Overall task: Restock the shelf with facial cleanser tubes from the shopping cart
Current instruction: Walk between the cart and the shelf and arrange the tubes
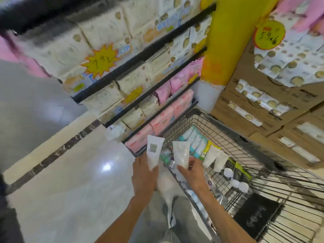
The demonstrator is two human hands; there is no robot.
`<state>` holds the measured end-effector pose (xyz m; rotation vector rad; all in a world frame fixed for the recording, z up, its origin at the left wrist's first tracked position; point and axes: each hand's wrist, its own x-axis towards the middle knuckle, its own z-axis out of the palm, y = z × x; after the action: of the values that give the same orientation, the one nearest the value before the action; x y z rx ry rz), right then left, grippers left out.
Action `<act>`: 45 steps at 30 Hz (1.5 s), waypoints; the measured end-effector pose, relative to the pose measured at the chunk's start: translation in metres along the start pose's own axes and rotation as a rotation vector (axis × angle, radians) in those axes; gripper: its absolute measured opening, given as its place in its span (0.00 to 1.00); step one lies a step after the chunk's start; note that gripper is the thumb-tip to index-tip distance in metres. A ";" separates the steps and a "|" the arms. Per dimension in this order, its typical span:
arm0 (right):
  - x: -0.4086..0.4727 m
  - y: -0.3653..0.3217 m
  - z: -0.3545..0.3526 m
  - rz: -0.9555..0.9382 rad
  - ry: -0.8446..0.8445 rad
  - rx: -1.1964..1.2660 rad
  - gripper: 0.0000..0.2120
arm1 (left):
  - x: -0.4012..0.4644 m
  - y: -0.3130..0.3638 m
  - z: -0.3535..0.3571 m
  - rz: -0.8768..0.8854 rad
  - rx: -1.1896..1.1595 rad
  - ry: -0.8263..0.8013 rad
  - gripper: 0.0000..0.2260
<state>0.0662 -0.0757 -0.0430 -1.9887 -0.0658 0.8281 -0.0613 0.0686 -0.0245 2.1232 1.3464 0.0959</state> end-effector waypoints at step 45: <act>-0.670 -0.004 0.730 -0.720 -1.504 -0.596 0.22 | -0.452 -0.680 -0.422 -1.257 -0.320 1.203 0.28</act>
<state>-0.8685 0.2310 0.0758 -1.1510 -1.9032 1.6774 -0.9756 0.0802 0.0704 0.5053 2.7884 1.0519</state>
